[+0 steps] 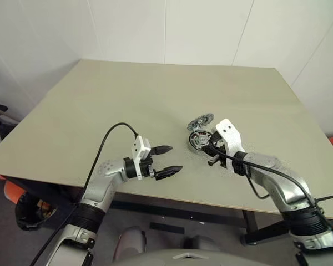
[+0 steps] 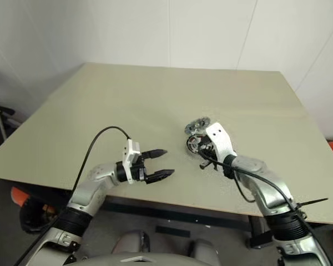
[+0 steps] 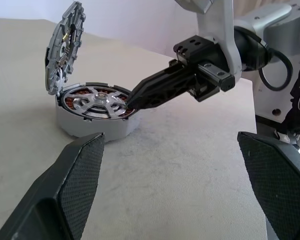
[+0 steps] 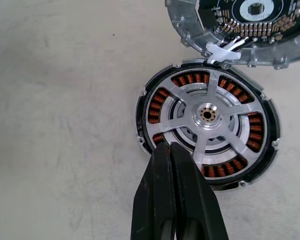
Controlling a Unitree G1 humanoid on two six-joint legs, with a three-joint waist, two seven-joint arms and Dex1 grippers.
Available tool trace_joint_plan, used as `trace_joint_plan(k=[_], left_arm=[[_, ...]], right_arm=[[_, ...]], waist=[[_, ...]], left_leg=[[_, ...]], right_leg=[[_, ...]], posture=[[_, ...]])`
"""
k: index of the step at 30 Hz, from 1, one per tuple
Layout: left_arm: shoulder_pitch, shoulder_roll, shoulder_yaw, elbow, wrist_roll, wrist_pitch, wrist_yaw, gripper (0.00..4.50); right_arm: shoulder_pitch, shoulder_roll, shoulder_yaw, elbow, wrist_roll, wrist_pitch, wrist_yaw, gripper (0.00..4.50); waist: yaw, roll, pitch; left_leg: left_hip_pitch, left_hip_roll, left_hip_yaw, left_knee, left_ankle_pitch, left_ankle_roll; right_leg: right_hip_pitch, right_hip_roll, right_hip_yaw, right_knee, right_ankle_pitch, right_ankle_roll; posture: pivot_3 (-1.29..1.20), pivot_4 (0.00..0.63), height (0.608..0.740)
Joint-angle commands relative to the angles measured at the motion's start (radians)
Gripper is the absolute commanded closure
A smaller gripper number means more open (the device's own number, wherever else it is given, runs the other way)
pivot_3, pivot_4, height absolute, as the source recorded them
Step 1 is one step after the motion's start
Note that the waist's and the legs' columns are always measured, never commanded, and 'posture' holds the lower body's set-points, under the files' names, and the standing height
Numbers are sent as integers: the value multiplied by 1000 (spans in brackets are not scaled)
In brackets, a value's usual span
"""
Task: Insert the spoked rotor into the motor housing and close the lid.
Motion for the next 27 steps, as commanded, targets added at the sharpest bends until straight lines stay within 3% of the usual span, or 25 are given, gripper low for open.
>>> trace_joint_plan(k=[1,10,21,24,27], left_arm=[[-19,-5,0,-24,-5,-15,-5,0],[-22,-7,2,-39,-9,10,8,0],[-16,-15,9,-62,-21,47,34,0],[-15,-17,11,-68,-24,55,42,0],[-15,-17,11,-72,-28,62,49,0]], right_arm=[[-56,-64,34,-44,-11,-18,109,3900],[-159,-130,175,38,-117,-112,290,878],[-261,-148,263,172,-242,-227,470,878],[-257,-151,266,201,-264,-246,498,1517],[-247,-152,265,217,-281,-259,517,2537]], waist=[[0,0,0],[0,0,0],[0,0,0],[0,0,0],[0,0,0]], left_leg=[[0,0,0,0,0,0],[-1,1,1,2,-1,2],[-1,1,2,3,-1,3],[-1,1,2,3,-2,3],[-1,2,2,4,-2,3]], right_leg=[[0,0,0,0,0,0],[-1,0,0,1,1,-2],[-1,0,0,1,2,-3],[-1,0,0,1,2,-3],[-1,0,0,1,2,-4]], posture=[[0,0,740],[0,0,740],[0,0,740],[0,0,740],[0,0,740]])
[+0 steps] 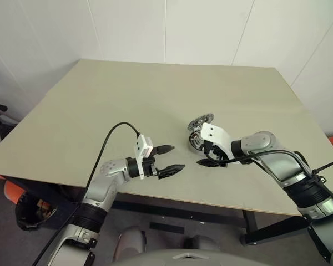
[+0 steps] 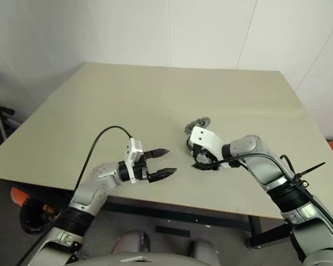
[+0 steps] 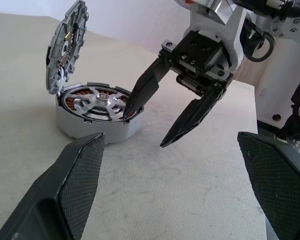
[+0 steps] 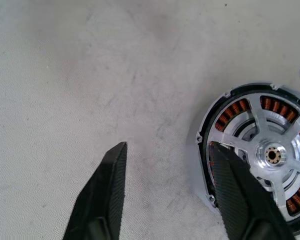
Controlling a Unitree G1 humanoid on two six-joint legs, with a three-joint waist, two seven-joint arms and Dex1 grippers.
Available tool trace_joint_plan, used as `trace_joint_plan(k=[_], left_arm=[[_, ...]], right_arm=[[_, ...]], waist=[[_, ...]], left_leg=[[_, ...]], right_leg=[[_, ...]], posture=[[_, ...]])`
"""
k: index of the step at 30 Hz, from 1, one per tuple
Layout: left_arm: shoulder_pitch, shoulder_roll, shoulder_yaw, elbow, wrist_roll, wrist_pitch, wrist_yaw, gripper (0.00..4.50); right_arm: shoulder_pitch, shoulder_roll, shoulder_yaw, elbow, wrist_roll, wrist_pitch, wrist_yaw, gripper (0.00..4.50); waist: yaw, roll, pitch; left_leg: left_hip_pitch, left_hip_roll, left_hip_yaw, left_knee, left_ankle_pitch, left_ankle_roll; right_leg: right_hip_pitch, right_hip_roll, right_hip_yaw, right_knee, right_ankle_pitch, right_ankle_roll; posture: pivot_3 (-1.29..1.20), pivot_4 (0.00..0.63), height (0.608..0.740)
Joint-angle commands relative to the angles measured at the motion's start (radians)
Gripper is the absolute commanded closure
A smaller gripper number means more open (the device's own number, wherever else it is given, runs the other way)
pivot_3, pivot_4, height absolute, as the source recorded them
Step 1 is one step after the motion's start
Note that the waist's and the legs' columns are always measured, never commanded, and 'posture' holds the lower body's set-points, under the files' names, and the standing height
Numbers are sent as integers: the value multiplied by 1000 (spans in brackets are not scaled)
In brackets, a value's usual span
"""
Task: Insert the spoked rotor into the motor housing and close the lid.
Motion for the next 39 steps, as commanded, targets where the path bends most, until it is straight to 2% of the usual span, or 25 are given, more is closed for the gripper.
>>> trace_joint_plan(k=[1,5,6,26,29,31,39], left_arm=[[-12,-5,12,-46,-19,5,9,0],[-12,-9,11,-54,-26,17,18,0],[-12,-10,11,-56,-27,20,19,0],[-5,-17,17,-42,-38,29,25,0],[-4,-18,17,-40,-38,29,25,0],[-4,-18,17,-39,-37,29,25,0],[-4,-15,21,-47,-40,39,30,0]], right_arm=[[-7,-14,-2,7,-28,-32,27,2878],[-6,-12,-5,27,-48,-45,42,4320],[-7,-10,-7,31,-51,-47,45,4451],[-35,36,-66,53,-51,-57,55,4451],[-34,42,-67,62,-69,-72,36,3828],[-34,43,-65,66,-72,-74,39,3197],[-43,49,-68,98,-94,-91,30,3197]], waist=[[0,0,0],[1,0,0],[1,0,0],[1,0,0],[0,0,0],[0,0,0],[0,0,0]], left_leg=[[0,0,0,0,0,0],[0,0,0,0,0,0],[0,0,0,0,0,1],[0,1,2,2,-2,3],[0,2,3,2,-2,3],[0,2,3,2,-2,3],[0,2,4,2,-2,3]], right_leg=[[0,0,0,0,0,0],[0,0,0,0,0,0],[0,0,0,0,0,0],[-1,0,0,1,0,-1],[-1,0,0,1,0,-1],[-1,0,0,1,0,-1],[-1,0,0,1,0,-1]], posture=[[0,0,740],[0,0,740],[0,0,740],[0,0,740],[0,0,740],[0,0,740],[0,0,740]])
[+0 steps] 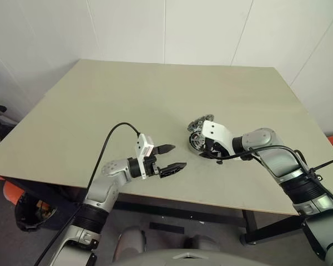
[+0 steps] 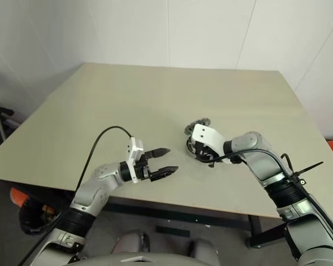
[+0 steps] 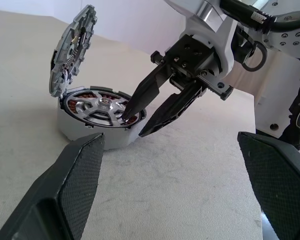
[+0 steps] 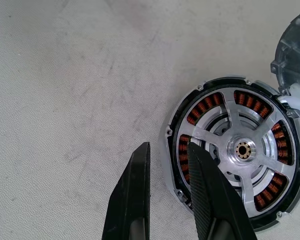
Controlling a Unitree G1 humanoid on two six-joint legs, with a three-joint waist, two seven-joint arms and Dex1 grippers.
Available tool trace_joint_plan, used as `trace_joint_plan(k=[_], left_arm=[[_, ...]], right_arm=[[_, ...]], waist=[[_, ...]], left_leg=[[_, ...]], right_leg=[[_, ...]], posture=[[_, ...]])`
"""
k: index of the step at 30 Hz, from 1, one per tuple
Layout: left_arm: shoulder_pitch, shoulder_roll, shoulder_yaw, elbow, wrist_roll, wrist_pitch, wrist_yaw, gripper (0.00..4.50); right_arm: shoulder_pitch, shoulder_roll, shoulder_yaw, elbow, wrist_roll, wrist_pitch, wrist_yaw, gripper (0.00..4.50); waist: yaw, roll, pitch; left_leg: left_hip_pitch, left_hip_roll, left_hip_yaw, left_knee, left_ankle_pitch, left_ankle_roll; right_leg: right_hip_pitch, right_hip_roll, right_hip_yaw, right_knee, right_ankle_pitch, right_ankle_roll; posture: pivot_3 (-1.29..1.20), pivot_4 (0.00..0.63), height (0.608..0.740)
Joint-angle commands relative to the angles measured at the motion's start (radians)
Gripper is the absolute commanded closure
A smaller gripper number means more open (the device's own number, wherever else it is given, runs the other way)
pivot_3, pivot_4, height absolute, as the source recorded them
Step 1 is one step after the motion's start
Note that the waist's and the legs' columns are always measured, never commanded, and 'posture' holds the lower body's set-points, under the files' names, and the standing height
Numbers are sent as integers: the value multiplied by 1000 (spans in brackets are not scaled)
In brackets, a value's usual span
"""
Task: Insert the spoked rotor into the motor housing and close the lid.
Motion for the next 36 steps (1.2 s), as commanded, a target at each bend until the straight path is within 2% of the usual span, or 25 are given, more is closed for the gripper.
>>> trace_joint_plan(k=[1,9,12,14,24,30,36], left_arm=[[-11,3,18,-31,-19,3,1,0],[-10,4,19,-37,-21,9,3,0],[-7,5,21,-35,-21,7,2,0],[-4,5,22,-35,-21,5,1,0],[0,3,20,-46,-27,16,5,0],[0,2,21,-55,-28,27,9,0],[0,3,19,-60,-31,38,8,0]], right_arm=[[-25,-2,-24,18,-17,-28,-9,3197],[-28,-3,-24,71,-33,-51,-16,3197],[-30,-5,-26,79,-34,-54,-13,3824],[-31,-5,-28,80,-33,-55,-11,4445],[-26,3,-48,50,-17,-22,-20,4479],[-30,59,-123,-53,43,187,-93,4479],[-8,-5,-167,-331,160,530,-78,4479]], waist=[[0,0,0],[-1,0,0],[-1,0,0],[-1,0,0],[-1,0,0],[-1,0,0],[5,1,1]], left_leg=[[0,0,0,0,0,0],[1,0,0,0,0,0],[1,0,0,0,0,0],[1,0,1,1,0,0],[2,1,1,2,1,0],[1,1,2,2,1,0],[-5,1,2,1,0,0]], right_leg=[[0,0,0,0,0,0],[1,0,0,0,0,0],[1,0,0,0,0,0],[1,0,0,1,1,-1],[1,0,0,1,1,-1],[-1,0,0,2,1,-1],[-6,0,0,2,1,-1]], posture=[[0,0,740],[0,0,740],[0,0,740],[0,0,740],[0,0,740],[0,0,740],[0,0,740]])
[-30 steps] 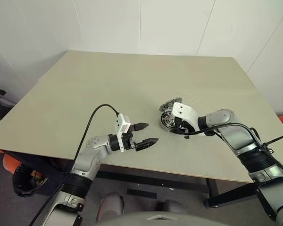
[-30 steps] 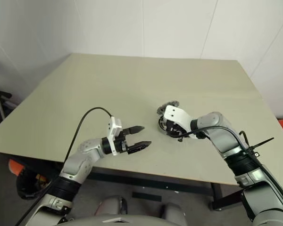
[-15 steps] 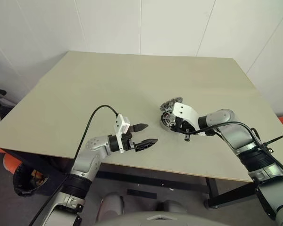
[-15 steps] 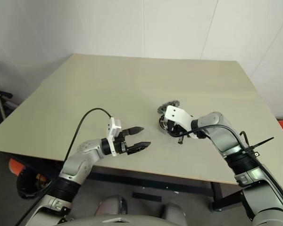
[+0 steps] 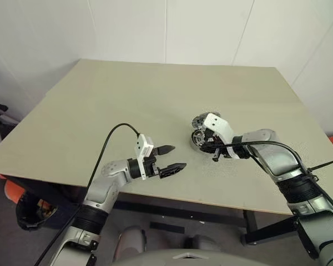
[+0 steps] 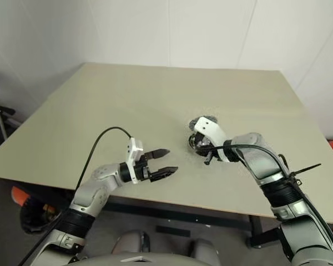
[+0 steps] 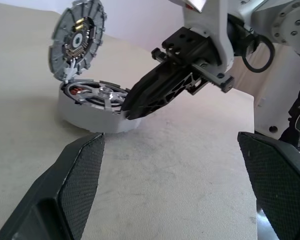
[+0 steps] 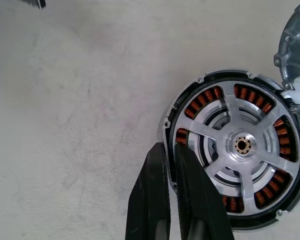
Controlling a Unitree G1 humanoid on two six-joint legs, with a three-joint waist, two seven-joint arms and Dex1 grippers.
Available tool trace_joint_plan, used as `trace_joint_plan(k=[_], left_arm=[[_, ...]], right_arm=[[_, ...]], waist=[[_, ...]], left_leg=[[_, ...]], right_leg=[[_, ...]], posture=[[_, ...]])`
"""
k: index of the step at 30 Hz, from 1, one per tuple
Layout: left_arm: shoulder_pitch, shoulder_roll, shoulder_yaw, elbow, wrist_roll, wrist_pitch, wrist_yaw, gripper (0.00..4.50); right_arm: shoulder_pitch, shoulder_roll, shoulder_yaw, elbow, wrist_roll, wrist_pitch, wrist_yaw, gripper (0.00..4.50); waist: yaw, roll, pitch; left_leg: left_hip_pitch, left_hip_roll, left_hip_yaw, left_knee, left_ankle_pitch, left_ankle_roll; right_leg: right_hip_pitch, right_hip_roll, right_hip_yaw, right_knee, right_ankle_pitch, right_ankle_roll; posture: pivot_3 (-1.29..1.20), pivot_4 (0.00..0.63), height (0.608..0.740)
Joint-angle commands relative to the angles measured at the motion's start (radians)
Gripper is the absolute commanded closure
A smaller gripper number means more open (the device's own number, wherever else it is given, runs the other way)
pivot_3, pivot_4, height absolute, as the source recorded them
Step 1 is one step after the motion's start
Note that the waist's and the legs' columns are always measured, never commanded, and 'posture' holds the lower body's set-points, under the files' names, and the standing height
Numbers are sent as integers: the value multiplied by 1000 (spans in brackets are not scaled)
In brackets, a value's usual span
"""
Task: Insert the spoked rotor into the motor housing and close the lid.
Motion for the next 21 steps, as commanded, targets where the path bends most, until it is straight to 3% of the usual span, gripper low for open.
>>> trace_joint_plan(k=[1,12,21], left_arm=[[-9,1,13,-41,-22,4,-1,0],[-14,-7,12,-45,-30,19,5,0],[-17,-10,13,-54,-33,36,16,0]], right_arm=[[-24,-50,-80,-190,80,168,1,4479],[-126,-82,-133,-376,261,659,-108,4479],[-63,79,-166,-295,370,683,-388,4479]], waist=[[0,0,0],[0,1,0],[-2,1,0]], left_leg=[[-1,0,0,0,0,0],[1,0,0,0,1,-2],[2,0,0,-1,3,-6]], right_leg=[[-1,0,0,0,0,0],[0,0,0,0,0,0],[0,0,1,1,0,0]], posture=[[0,0,740],[0,0,740],[0,0,740]])
